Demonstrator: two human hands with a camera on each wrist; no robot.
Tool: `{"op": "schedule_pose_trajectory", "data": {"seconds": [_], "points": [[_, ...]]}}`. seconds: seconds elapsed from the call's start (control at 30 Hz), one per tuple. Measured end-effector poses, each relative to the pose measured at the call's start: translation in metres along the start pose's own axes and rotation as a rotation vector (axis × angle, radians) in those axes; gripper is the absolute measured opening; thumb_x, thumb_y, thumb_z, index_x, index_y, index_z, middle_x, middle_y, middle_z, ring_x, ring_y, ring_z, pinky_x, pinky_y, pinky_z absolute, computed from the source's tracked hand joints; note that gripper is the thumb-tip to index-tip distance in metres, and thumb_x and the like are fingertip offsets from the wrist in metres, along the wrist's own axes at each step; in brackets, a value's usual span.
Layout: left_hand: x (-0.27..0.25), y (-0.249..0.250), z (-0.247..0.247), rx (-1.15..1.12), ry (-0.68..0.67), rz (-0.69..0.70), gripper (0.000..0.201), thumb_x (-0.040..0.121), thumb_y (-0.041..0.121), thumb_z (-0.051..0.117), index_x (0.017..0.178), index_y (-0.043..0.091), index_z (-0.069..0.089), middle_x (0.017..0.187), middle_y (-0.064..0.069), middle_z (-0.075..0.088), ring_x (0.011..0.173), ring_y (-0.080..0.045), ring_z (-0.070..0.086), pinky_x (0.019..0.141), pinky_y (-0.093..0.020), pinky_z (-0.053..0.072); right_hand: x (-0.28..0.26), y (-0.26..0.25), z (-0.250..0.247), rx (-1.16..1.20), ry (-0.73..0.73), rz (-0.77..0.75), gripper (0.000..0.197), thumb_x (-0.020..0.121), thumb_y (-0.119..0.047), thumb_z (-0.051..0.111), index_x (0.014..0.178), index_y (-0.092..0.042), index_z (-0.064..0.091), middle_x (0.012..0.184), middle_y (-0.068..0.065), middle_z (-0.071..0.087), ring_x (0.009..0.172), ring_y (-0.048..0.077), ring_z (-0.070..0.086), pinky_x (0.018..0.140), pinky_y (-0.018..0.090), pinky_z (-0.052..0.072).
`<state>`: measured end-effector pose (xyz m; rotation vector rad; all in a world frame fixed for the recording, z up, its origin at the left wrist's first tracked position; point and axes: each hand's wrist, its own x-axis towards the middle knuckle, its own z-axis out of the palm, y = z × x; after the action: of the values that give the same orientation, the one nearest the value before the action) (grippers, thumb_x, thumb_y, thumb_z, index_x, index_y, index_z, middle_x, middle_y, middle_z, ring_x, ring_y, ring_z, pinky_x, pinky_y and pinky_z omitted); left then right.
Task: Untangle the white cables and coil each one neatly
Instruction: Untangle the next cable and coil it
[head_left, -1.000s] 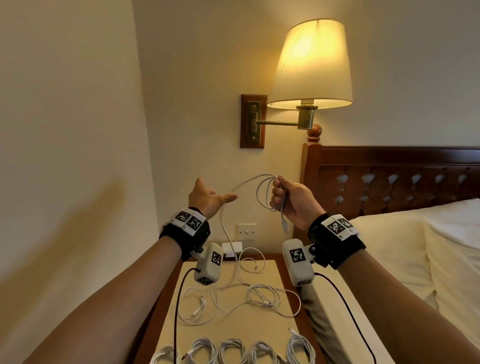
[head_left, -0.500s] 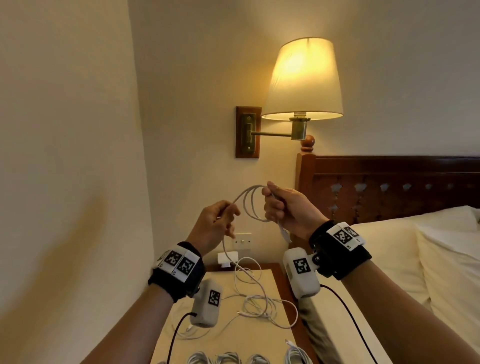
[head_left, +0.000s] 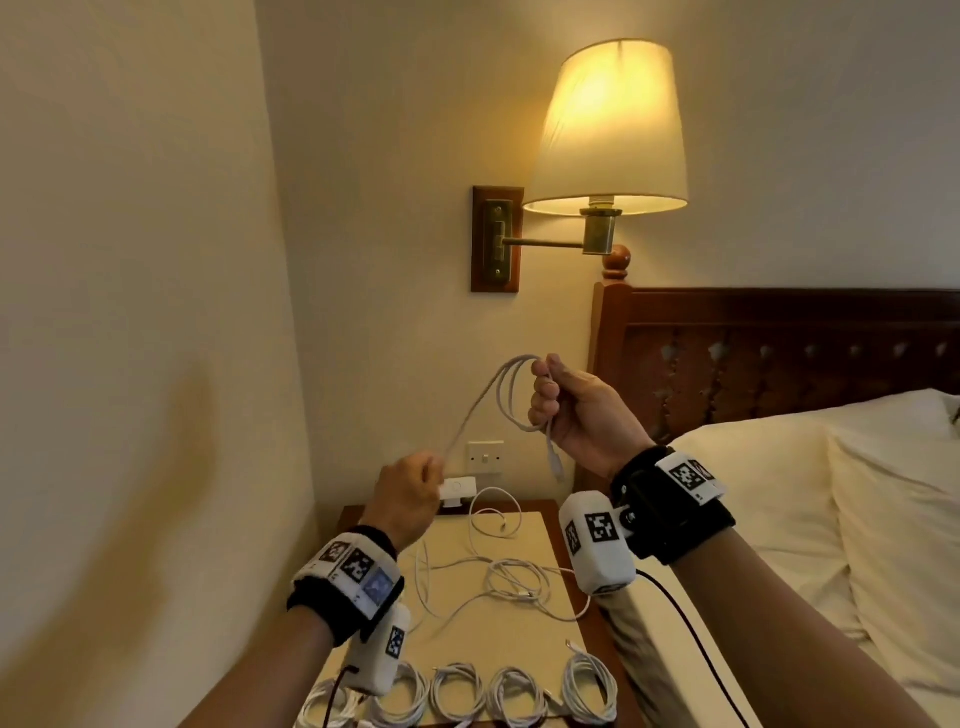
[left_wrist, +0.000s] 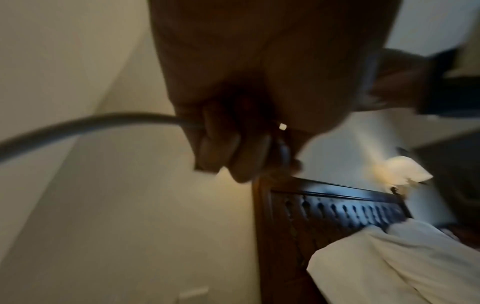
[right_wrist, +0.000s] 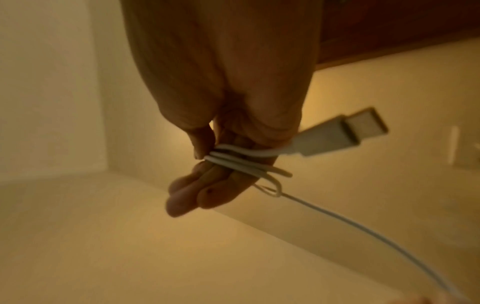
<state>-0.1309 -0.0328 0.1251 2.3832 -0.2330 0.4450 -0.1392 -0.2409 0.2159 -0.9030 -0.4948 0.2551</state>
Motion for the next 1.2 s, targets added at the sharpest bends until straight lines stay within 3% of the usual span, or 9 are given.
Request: {"op": "schedule_pose_trajectory", "data": {"seconds": [0.13,0.27,0.37,0.47,0.6,0.73,0.9,1.03,1.2], "points": [[-0.019,0.050,-0.016,0.405,-0.362,0.326,0.039,0.104,0.034,0.034,0.078,0.016,0.057,0.071,0.001,0.053,0.059,-0.010,0.045,0.061,-0.028,0.036,0.000,0.007,0.007,-0.369,0.023,-0.044,0.028,0.104,-0.020,0.039,0.091,-0.004,0.058,0.073,0.010,0.065,0.065,0.021,0.066,0.065,0.029,0.057],[-0.020,0.074,-0.039,0.484,-0.179,0.607,0.035,0.101,0.045,0.036,0.078,0.025,0.053,0.066,0.010,0.047,0.056,-0.010,0.042,0.060,-0.032,0.041,-0.002,0.013,0.012,-0.669,0.068,-0.105,0.028,0.103,-0.018,0.043,0.095,0.004,0.060,0.076,0.014,0.070,0.068,0.025,0.070,0.067,0.032,0.059],[-0.012,0.075,-0.046,0.385,0.056,0.786,0.040,0.100,0.047,0.036,0.081,0.020,0.058,0.065,0.003,0.057,0.051,-0.012,0.044,0.052,-0.031,0.044,-0.002,0.014,0.009,-0.801,0.099,-0.134,0.030,0.102,-0.019,0.046,0.093,0.004,0.064,0.071,0.009,0.066,0.060,0.014,0.063,0.057,0.023,0.051],[0.000,0.074,-0.048,0.341,0.187,0.907,0.037,0.097,0.045,0.040,0.084,0.017,0.060,0.067,0.004,0.059,0.051,-0.006,0.042,0.047,-0.022,0.041,-0.002,0.014,0.009,-0.930,0.031,-0.115,0.033,0.101,-0.023,0.047,0.094,0.001,0.068,0.072,0.017,0.065,0.062,0.018,0.061,0.057,0.026,0.049],[0.019,0.068,-0.058,0.135,0.232,0.759,0.029,0.087,0.044,0.060,0.094,0.016,0.056,0.081,0.013,0.050,0.059,0.001,0.045,0.057,-0.010,0.037,0.001,0.010,0.010,-0.882,-0.020,-0.023,0.033,0.103,-0.026,0.044,0.092,-0.005,0.067,0.060,0.003,0.057,0.049,0.013,0.050,0.048,0.022,0.041],[0.028,0.066,-0.059,-0.104,0.049,0.574,0.044,0.086,0.048,0.057,0.115,0.015,0.062,0.102,0.007,0.057,0.077,0.003,0.052,0.064,-0.016,0.043,0.010,-0.003,0.010,-0.798,-0.083,0.056,0.033,0.104,-0.024,0.039,0.088,-0.007,0.062,0.052,-0.005,0.043,0.045,0.008,0.034,0.044,0.019,0.028],[0.025,0.071,-0.063,-0.410,-0.176,0.419,0.034,0.094,0.036,0.050,0.103,0.008,0.065,0.084,0.001,0.067,0.059,0.003,0.053,0.057,-0.010,0.039,0.016,-0.016,0.018,-0.813,-0.137,0.100,0.035,0.105,-0.024,0.039,0.081,-0.008,0.058,0.052,-0.004,0.041,0.045,0.009,0.034,0.044,0.018,0.031],[0.027,0.072,-0.066,-0.472,-0.287,0.304,0.042,0.092,0.050,0.041,0.095,0.013,0.061,0.064,0.002,0.048,0.055,-0.007,0.039,0.052,-0.018,0.034,0.018,-0.016,0.022,-0.835,-0.099,0.059,0.035,0.105,-0.024,0.037,0.084,-0.007,0.059,0.054,-0.004,0.041,0.047,0.009,0.035,0.048,0.021,0.032],[0.031,0.069,-0.064,-0.360,-0.151,0.309,0.036,0.102,0.040,0.033,0.085,0.020,0.059,0.061,0.005,0.041,0.051,-0.003,0.035,0.054,-0.019,0.032,0.021,-0.002,0.026,-0.857,0.007,-0.029,0.034,0.105,-0.022,0.039,0.090,-0.002,0.061,0.058,-0.002,0.046,0.050,0.011,0.044,0.054,0.025,0.041]]}}
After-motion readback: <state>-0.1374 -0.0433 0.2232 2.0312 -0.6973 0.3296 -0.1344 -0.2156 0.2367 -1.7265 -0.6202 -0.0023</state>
